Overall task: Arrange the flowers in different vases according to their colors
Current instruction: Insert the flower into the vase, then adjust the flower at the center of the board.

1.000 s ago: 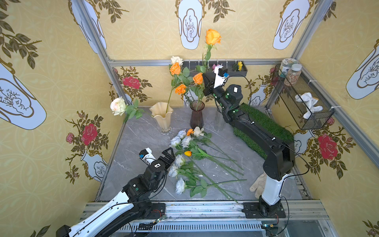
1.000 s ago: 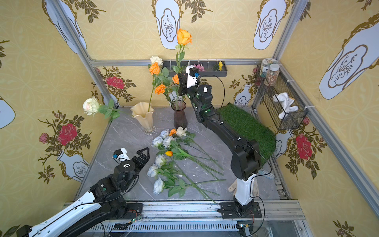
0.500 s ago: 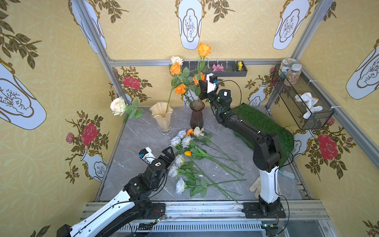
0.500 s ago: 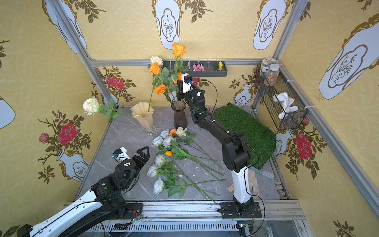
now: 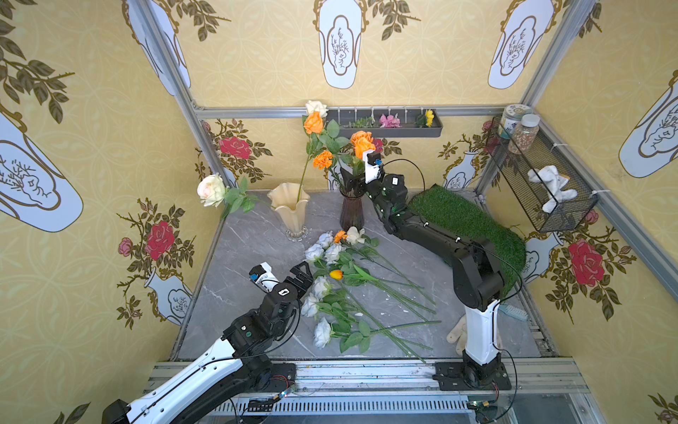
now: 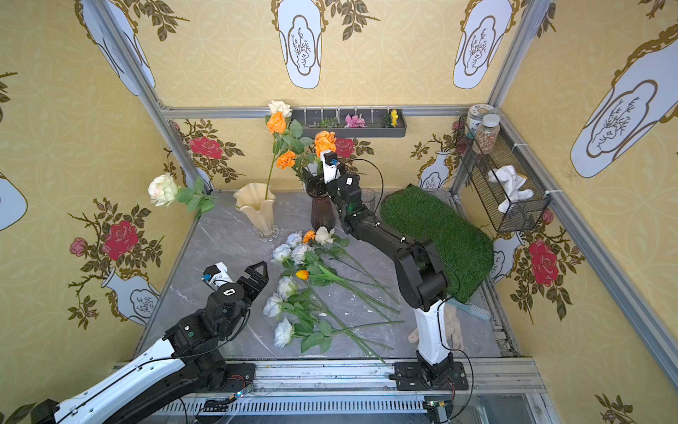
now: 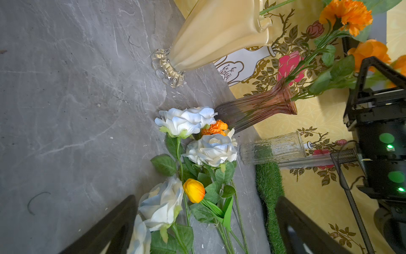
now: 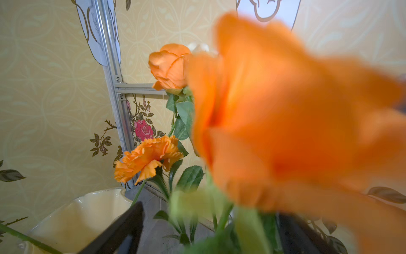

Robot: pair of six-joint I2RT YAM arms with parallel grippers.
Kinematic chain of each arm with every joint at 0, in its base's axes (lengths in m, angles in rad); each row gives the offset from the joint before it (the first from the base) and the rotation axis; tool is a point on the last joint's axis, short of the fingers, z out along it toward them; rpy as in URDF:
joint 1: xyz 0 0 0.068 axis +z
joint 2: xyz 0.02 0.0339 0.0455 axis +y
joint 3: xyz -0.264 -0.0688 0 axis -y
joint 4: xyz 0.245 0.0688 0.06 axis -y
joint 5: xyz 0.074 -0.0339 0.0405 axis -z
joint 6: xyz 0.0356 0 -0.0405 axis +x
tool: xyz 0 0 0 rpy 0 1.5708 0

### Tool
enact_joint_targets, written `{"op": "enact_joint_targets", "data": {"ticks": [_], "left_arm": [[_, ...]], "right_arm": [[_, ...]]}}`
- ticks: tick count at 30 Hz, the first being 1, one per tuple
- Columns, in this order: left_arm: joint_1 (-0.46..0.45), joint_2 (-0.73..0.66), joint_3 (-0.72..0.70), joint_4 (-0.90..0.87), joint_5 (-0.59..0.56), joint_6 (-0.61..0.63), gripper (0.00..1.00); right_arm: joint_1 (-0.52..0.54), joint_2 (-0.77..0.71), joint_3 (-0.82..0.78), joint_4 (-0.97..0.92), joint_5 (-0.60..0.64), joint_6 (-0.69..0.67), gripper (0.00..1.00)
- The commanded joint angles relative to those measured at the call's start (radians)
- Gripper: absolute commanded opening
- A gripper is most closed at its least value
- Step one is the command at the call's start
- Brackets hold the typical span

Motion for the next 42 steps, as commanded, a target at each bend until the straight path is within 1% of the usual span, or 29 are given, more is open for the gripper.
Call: {"op": "enact_joint_targets", "data": {"ticks": [1, 3, 6, 11, 15, 20, 25, 29, 32, 33, 35, 38, 40, 42], "left_arm": [[0.001, -0.007, 0.001, 0.024, 0.005, 0.013, 1.0], [0.001, -0.013, -0.002, 0.024, 0.006, 0.012, 1.0], [0.001, -0.03, -0.01, 0.023, 0.006, 0.009, 1.0], [0.001, -0.069, -0.026, 0.017, 0.012, 0.002, 1.0], [0.002, -0.107, -0.04, 0.006, 0.018, -0.005, 1.0], [0.0, -0.154, -0.056, -0.012, 0.028, -0.015, 1.0], [0.002, -0.178, -0.061, -0.026, 0.035, -0.027, 1.0], [0.001, -0.193, -0.065, -0.038, 0.039, -0.038, 1.0], [0.001, -0.201, -0.067, -0.042, 0.042, -0.041, 1.0], [0.001, -0.203, -0.068, -0.043, 0.043, -0.043, 1.0], [0.002, -0.207, -0.067, -0.048, 0.047, -0.045, 1.0], [0.001, -0.206, -0.065, -0.051, 0.05, -0.051, 1.0], [0.002, -0.206, -0.063, -0.055, 0.052, -0.055, 1.0], [0.001, -0.207, -0.061, -0.064, 0.054, -0.06, 1.0]], "right_arm": [[0.004, -0.064, -0.031, 0.001, 0.022, -0.003, 1.0], [0.012, -0.116, -0.064, -0.034, 0.028, -0.003, 0.97], [0.022, -0.197, -0.108, -0.109, 0.041, -0.003, 0.97], [0.028, -0.342, -0.155, -0.308, 0.049, 0.037, 0.97], [0.028, -0.47, -0.2, -0.425, 0.055, 0.057, 0.97], [0.026, -0.561, -0.142, -0.64, 0.01, 0.101, 0.97], [0.027, -0.658, -0.146, -0.777, -0.02, 0.171, 0.97], [0.022, -0.738, -0.163, -1.026, -0.031, 0.254, 0.97], [0.024, -0.764, -0.197, -1.227, -0.082, 0.282, 1.0], [0.029, -0.77, -0.218, -1.291, -0.11, 0.293, 0.98], [0.063, -0.787, -0.274, -1.37, -0.139, 0.3, 0.94], [0.223, -0.809, -0.388, -1.402, -0.045, 0.325, 0.88], [0.335, -0.79, -0.434, -1.422, 0.033, 0.36, 0.85], [0.383, -0.762, -0.472, -1.421, 0.037, 0.401, 0.77]]}}
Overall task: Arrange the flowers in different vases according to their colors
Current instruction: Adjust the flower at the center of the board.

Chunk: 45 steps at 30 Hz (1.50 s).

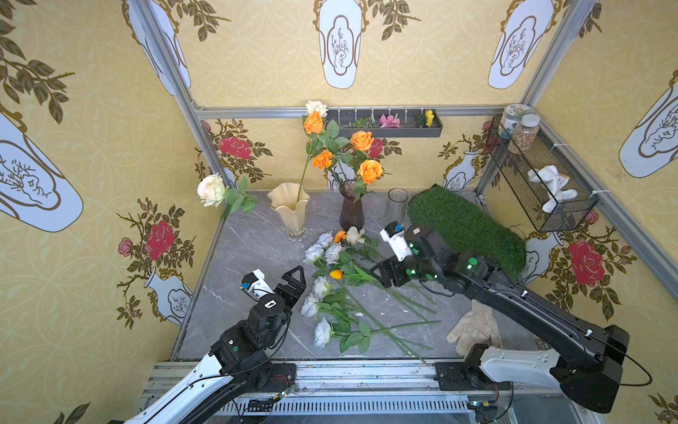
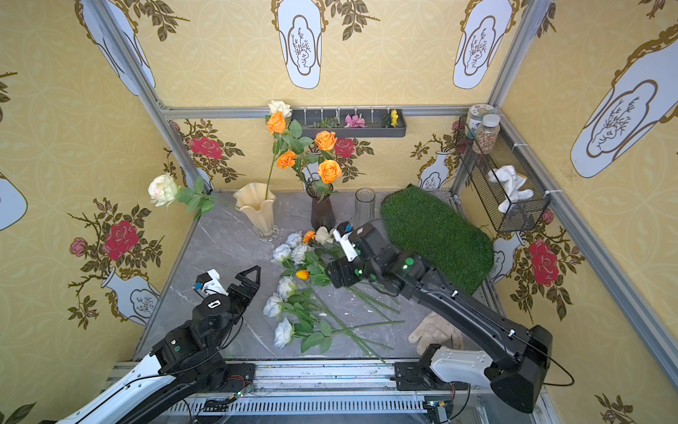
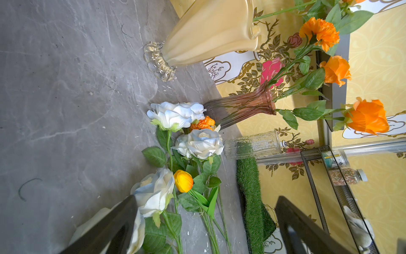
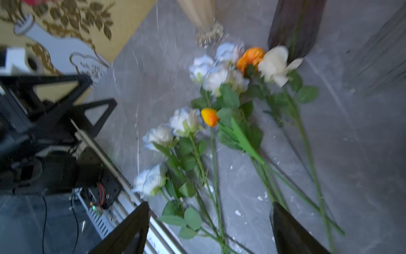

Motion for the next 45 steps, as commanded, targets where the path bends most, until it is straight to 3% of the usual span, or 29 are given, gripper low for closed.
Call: {"op": "enact_joint_targets", "data": {"ticks": [1, 3, 6, 15, 18, 22, 29, 36, 45], "left_arm": [[0.001, -0.005, 0.002, -0.019, 0.01, -0.006, 1.0], [0.0, -0.012, 0.004, -0.033, 0.014, -0.013, 1.0], [-0.001, -0.028, 0.001, -0.046, 0.014, -0.022, 1.0], [-0.001, -0.045, -0.003, -0.061, 0.011, -0.036, 1.0], [0.0, -0.031, -0.001, -0.056, 0.011, -0.034, 1.0], [-0.001, -0.014, 0.004, -0.05, 0.011, -0.032, 1.0], [-0.001, -0.019, 0.002, -0.048, 0.011, -0.03, 1.0], [-0.001, -0.02, 0.003, -0.047, 0.012, -0.03, 1.0], [0.001, -0.036, 0.0, -0.057, 0.013, -0.031, 1.0]], "right_arm": [[0.059, 0.041, -0.055, -0.043, 0.062, 0.093, 0.69], [0.067, 0.078, -0.093, -0.019, 0.037, 0.125, 0.56], [0.084, 0.142, -0.134, 0.018, 0.026, 0.165, 0.53], [0.265, 0.311, -0.179, 0.057, 0.11, 0.221, 0.69], [0.315, 0.326, -0.176, 0.03, 0.168, 0.238, 0.78], [0.332, 0.309, -0.189, 0.011, 0.199, 0.25, 0.81], [0.403, 0.299, -0.194, -0.014, 0.231, 0.219, 0.79], [0.526, 0.422, -0.114, -0.077, 0.357, 0.157, 0.79], [0.496, 0.519, -0.093, -0.055, 0.425, 0.126, 0.7]]}}
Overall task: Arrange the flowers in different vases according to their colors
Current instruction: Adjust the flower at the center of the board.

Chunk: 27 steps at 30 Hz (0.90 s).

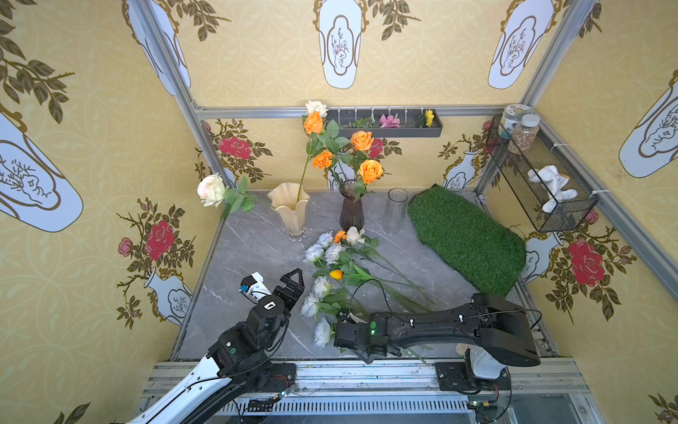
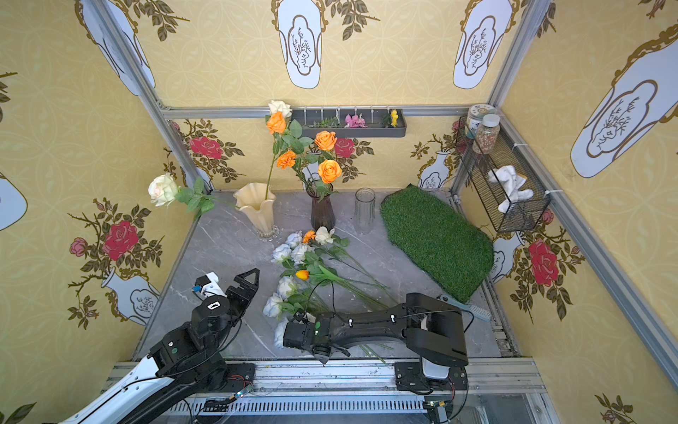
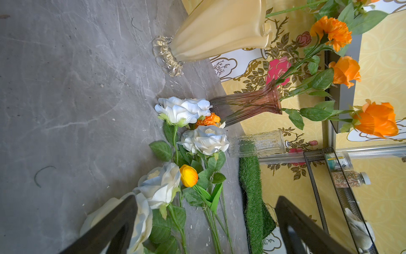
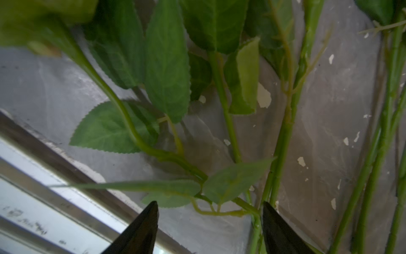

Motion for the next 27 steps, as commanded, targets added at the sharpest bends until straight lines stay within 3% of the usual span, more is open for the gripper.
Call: {"op": "enact_joint_targets", "data": {"ticks": [1, 7, 11, 16, 22, 27], "left_arm": [[0.001, -0.006, -0.002, 0.006, 0.0, 0.002, 1.0], [0.001, -0.001, -0.004, 0.007, -0.001, 0.0, 1.0], [0.001, 0.001, -0.004, 0.009, -0.001, 0.0, 1.0], [0.002, 0.002, -0.007, 0.016, -0.003, -0.001, 1.0], [0.002, 0.001, -0.006, 0.015, 0.0, 0.001, 1.0], [0.001, 0.001, -0.005, 0.016, 0.0, 0.001, 1.0]], "right_arm": [[-0.038, -0.003, -0.002, -0.003, 0.067, -0.019, 0.68], [-0.151, -0.075, -0.03, 0.043, 0.062, -0.078, 0.63], [-0.166, -0.107, -0.021, 0.047, 0.04, -0.116, 0.64], [-0.186, -0.177, -0.031, 0.078, -0.072, -0.113, 0.66], [-0.358, -0.294, -0.078, 0.166, -0.253, -0.1, 0.66], [-0.512, -0.264, -0.028, 0.171, -0.355, -0.16, 0.63]]}}
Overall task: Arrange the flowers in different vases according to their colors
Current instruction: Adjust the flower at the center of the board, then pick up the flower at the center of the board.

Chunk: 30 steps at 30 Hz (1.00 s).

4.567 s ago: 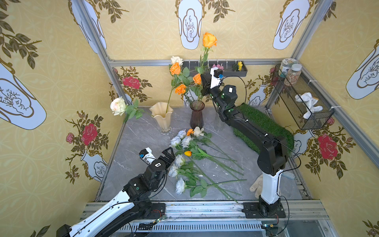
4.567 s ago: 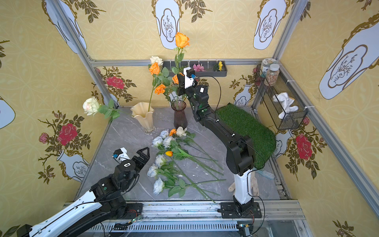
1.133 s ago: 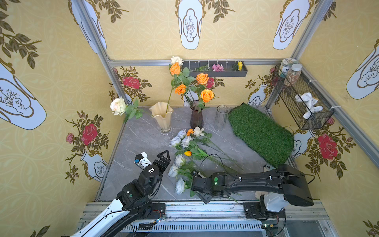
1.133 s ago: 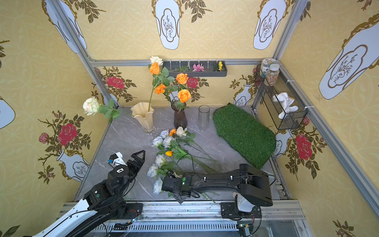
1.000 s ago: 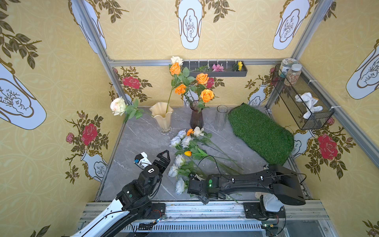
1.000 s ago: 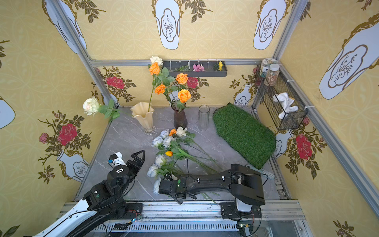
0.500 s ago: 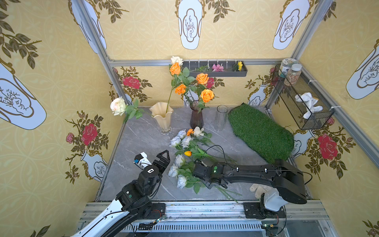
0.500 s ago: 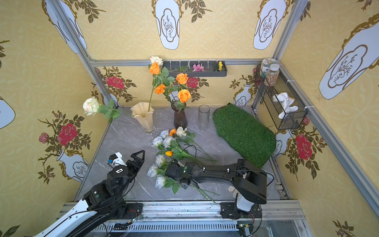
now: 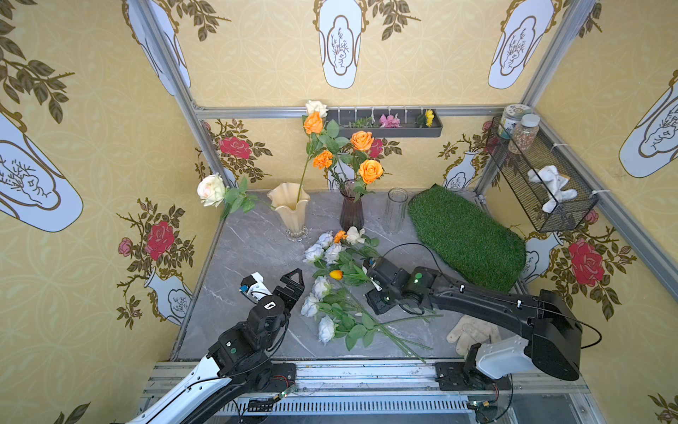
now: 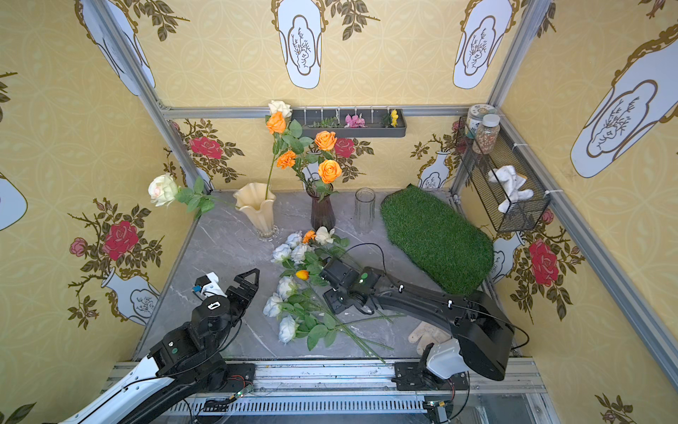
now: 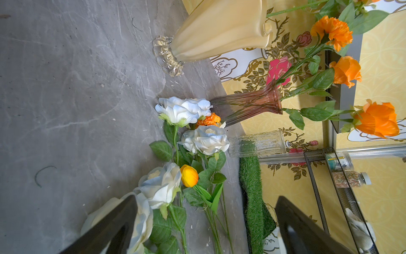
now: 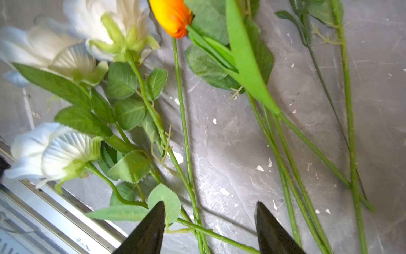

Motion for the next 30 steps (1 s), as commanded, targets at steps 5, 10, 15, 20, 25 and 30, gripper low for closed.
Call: {"op": "enact_joint_targets", "data": {"ticks": [5, 10, 15, 20, 25, 30], "left_arm": [[0.001, -0.008, -0.007, 0.014, -0.002, 0.003, 1.0], [0.002, -0.01, -0.009, 0.02, -0.005, 0.003, 1.0], [0.001, -0.001, -0.012, 0.034, -0.007, 0.012, 1.0], [0.001, 0.014, -0.01, 0.048, -0.007, 0.021, 1.0], [0.001, 0.022, -0.009, 0.058, -0.01, 0.027, 1.0], [0.002, 0.036, -0.007, 0.068, -0.013, 0.033, 1.0]], "right_arm": [[-0.123, 0.114, 0.1, 0.031, -0.104, -0.126, 0.55], [-0.177, 0.18, 0.153, 0.046, -0.118, -0.153, 0.51], [-0.227, 0.206, 0.148, 0.084, -0.136, -0.175, 0.51], [-0.224, 0.254, 0.145, 0.123, -0.171, -0.211, 0.51], [-0.224, 0.31, 0.159, 0.145, -0.173, -0.231, 0.53], [-0.221, 0.372, 0.2, 0.141, -0.161, -0.253, 0.53]]}}
